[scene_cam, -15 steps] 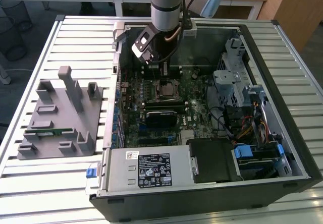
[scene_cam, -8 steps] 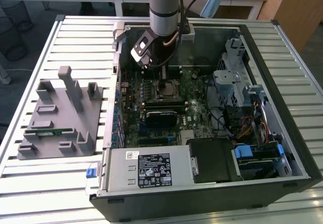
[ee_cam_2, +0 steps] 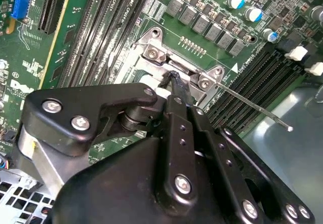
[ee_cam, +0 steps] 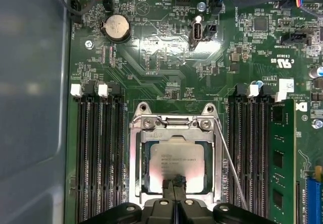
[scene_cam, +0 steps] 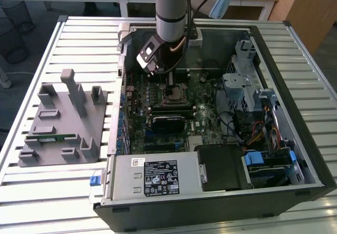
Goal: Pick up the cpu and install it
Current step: 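Close the cpu cover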
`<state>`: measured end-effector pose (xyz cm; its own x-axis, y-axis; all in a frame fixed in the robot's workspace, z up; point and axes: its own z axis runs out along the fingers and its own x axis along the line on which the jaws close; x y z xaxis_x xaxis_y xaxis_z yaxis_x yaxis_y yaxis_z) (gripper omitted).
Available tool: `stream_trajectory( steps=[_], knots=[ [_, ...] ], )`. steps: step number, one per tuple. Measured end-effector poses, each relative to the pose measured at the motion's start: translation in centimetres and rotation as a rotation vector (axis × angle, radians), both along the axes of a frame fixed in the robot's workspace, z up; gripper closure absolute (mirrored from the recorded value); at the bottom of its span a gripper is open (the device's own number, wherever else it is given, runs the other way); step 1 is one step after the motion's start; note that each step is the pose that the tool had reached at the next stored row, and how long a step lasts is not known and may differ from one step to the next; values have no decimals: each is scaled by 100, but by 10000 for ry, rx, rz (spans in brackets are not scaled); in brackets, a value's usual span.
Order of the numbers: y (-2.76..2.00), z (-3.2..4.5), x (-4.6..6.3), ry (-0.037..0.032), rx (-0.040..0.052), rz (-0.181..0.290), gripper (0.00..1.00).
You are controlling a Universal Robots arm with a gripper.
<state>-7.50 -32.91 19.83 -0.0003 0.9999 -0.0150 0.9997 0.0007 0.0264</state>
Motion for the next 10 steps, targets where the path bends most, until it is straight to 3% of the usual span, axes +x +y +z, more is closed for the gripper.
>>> stream_trajectory(
  steps=[10],
  knots=[
    [2,-11,32,-7,270,0,89]
  ],
)
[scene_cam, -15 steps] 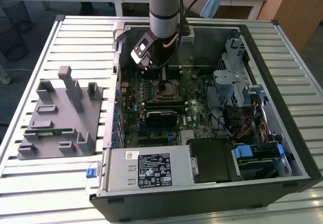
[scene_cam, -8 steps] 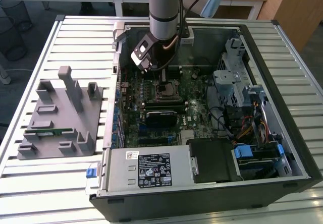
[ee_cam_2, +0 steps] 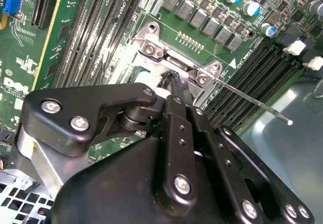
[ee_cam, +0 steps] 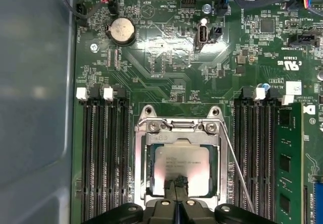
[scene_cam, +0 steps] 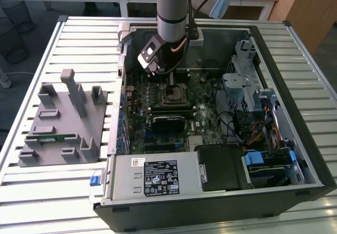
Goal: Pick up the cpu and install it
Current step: 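Close the cpu cover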
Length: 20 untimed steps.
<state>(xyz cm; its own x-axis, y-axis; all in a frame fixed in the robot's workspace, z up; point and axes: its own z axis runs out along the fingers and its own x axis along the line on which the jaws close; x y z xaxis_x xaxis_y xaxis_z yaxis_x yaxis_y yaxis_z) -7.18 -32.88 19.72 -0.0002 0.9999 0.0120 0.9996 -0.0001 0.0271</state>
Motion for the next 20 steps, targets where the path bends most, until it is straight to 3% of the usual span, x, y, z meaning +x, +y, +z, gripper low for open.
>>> stream_trajectory(
  steps=[4,11,20],
  knots=[
    [4,28,3,-13,35,1,89],
    [0,182,0,1,13,0,89],
    [-37,184,74,3,12,0,89]
  ],
)
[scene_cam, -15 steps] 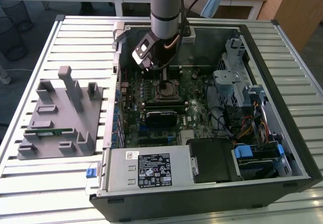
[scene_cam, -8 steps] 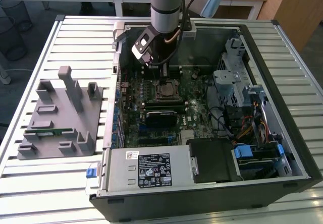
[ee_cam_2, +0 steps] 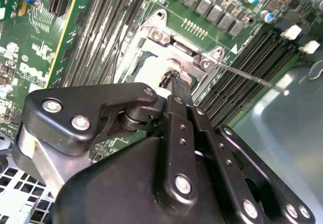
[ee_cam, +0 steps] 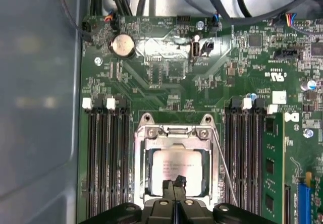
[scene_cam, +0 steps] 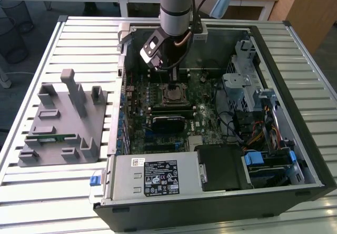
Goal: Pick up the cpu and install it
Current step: 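Close the cpu cover, then install the first cpu locking lever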
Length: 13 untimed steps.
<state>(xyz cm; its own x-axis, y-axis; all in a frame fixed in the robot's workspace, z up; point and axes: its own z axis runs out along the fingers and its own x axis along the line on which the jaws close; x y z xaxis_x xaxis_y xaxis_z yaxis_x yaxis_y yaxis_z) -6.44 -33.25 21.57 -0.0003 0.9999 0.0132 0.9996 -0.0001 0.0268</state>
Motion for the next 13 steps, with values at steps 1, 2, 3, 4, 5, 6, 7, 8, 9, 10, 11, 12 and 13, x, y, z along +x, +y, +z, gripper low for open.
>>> stream_trajectory(
  steps=[1,2,3,4,5,6,7,8,9,10,11,12,13],
  knots=[
    [-1,0,9,-1,0,0,89],
    [-1,0,15,-1,1,0,89],
    [-1,-1,22,-1,1,0,89],
    [-1,-1,31,-1,1,0,89],
    [-1,0,44,0,0,0,89],
    [-1,-1,59,0,0,0,89],
    [-2,-1,73,1,0,0,89],
    [-2,-1,86,2,0,0,89],
    [-2,-1,97,2,0,0,89],
    [-2,-1,108,2,0,0,89],
    [-2,-1,119,3,0,0,89],
    [-2,-1,128,3,1,0,89],
    [-2,-1,131,3,1,1,89]
  ],
)
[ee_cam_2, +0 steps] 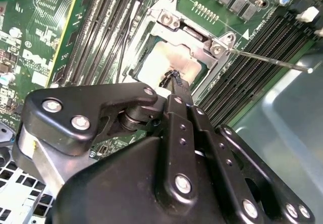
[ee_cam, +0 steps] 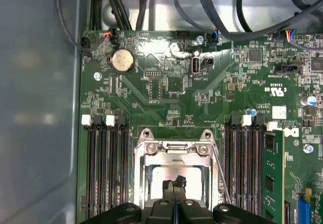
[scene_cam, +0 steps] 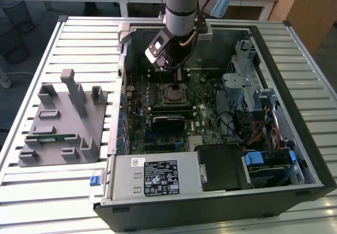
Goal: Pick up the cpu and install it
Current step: 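Install the first cpu locking lever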
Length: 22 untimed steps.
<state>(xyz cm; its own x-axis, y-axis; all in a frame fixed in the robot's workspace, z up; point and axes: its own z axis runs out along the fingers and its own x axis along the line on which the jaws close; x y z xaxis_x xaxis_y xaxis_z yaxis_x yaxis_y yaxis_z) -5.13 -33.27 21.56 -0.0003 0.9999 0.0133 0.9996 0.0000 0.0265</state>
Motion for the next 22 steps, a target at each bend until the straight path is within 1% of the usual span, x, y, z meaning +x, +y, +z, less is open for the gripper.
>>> stream_trajectory(
  steps=[4,7,11,14,22],
  knots=[
    [0,12,10,4,-4,7,89],
    [0,76,10,0,0,6,89],
    [0,216,10,1,-1,7,89],
    [0,330,11,-12,0,8,89],
    [0,692,8,-48,-1,7,89]
  ],
)
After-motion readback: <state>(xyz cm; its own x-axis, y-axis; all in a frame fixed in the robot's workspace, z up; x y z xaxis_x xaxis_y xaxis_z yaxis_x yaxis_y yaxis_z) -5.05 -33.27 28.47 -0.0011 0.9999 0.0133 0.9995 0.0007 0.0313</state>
